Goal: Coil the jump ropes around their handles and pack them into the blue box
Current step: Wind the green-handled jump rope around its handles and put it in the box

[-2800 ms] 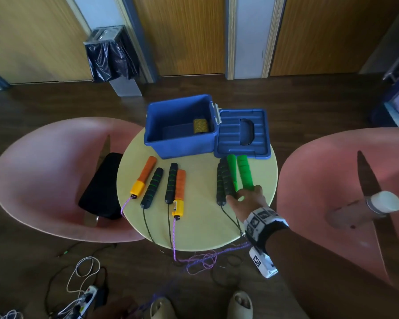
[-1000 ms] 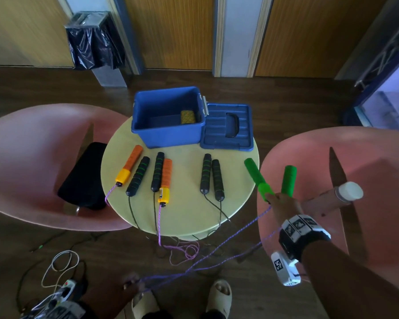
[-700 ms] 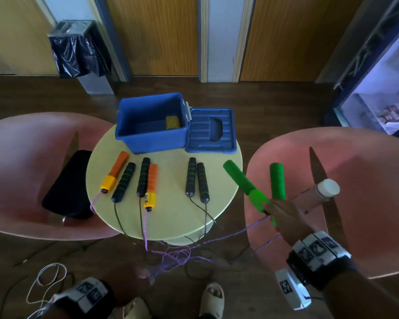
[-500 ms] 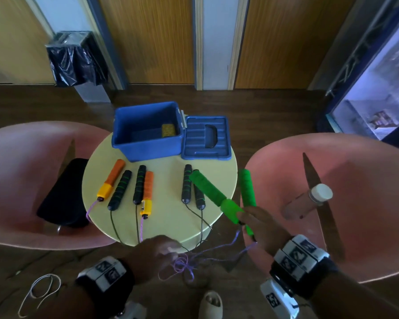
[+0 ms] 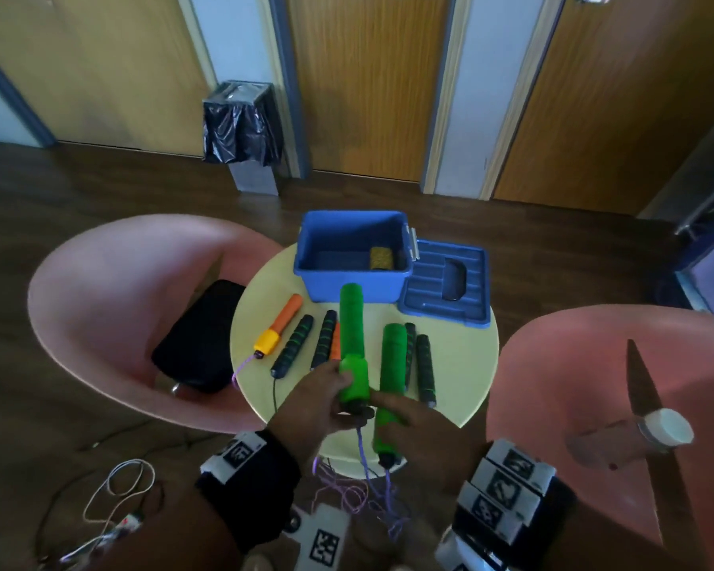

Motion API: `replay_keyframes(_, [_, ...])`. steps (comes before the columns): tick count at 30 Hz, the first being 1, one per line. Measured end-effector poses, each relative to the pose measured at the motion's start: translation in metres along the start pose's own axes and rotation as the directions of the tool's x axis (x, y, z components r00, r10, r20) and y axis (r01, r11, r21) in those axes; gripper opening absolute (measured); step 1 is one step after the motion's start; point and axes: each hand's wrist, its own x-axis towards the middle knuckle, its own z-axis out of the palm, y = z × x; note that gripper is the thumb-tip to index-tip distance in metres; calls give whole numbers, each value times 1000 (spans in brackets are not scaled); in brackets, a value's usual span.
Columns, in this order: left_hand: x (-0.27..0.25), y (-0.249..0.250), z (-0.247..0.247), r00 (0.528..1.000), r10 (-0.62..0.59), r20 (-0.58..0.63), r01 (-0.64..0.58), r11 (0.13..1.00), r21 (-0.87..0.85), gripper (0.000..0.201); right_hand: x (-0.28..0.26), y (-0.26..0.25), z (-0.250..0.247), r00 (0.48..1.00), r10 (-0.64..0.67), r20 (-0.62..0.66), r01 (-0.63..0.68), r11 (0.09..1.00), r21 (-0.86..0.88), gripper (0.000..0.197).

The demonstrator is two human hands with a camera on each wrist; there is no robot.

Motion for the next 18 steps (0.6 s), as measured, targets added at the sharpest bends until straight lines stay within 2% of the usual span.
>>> replay_keyframes(3, [-6, 1, -29, 989, 35, -147, -50, 993, -104, 23, 8, -17, 14, 986, -78, 145, 119, 947, -298, 70])
replay_keyframes(5, [-9, 3, -46, 969, 47, -241, -86, 984, -154, 24, 13, -28, 28, 978, -115, 174, 173, 913, -370, 69])
replay_keyframes(7, [-15, 9, -64, 958, 89, -271, -138, 976, -168, 25, 20, -39, 39, 976, -172, 134, 210, 908, -363, 61])
replay_keyframes(10, [-22, 17, -92, 977, 128, -170, -158, 971, -177, 26, 36, -54, 49, 970, -228, 81, 242, 922, -301, 50])
replay_keyframes(12, [-25, 24, -110, 991, 132, -7, -132, 979, -154, 41, 49, -64, 58, 967, -246, 61, 253, 923, -291, 47])
replay_keyframes(14, [-28, 34, -123, 982, 133, 133, -116, 985, -132, 57, 59, -79, 69, 967, -252, 45, 254, 923, -290, 46])
replay_keyframes(16, [-27, 47, -134, 976, 137, 170, -122, 988, -97, 67, 68, -89, 79, 967, -255, -11, 244, 936, -254, 50])
replay_keyframes(18, [-22, 57, -146, 977, 137, 164, -122, 987, -103, 65, 73, -101, 88, 968, -245, -45, 228, 944, -238, 55])
